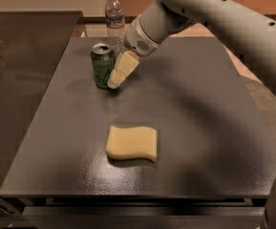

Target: Move green can near sponge

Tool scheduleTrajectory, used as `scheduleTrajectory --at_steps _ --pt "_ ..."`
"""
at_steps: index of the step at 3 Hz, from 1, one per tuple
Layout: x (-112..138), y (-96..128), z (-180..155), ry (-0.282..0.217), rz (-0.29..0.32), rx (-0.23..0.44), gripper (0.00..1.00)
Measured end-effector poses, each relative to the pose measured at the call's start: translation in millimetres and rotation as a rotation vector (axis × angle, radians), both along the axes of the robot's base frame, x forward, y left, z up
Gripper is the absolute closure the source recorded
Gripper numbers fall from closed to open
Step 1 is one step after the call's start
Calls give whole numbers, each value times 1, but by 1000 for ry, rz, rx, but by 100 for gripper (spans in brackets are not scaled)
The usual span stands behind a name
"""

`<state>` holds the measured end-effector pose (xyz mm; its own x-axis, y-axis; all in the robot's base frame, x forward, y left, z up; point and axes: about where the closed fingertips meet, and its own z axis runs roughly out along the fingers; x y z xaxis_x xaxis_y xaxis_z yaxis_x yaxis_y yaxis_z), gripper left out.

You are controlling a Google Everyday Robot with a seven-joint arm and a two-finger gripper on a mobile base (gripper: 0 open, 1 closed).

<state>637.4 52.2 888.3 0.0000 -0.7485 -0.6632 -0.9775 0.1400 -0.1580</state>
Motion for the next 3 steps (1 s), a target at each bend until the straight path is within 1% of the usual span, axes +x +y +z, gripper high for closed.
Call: scheduleTrajectory --at_steps 1,2,3 --pt "1 12 0 4 22 22 0" --pt "-2 21 -2 14 62 40 18" --pt "-2 27 -1 26 81 61 41"
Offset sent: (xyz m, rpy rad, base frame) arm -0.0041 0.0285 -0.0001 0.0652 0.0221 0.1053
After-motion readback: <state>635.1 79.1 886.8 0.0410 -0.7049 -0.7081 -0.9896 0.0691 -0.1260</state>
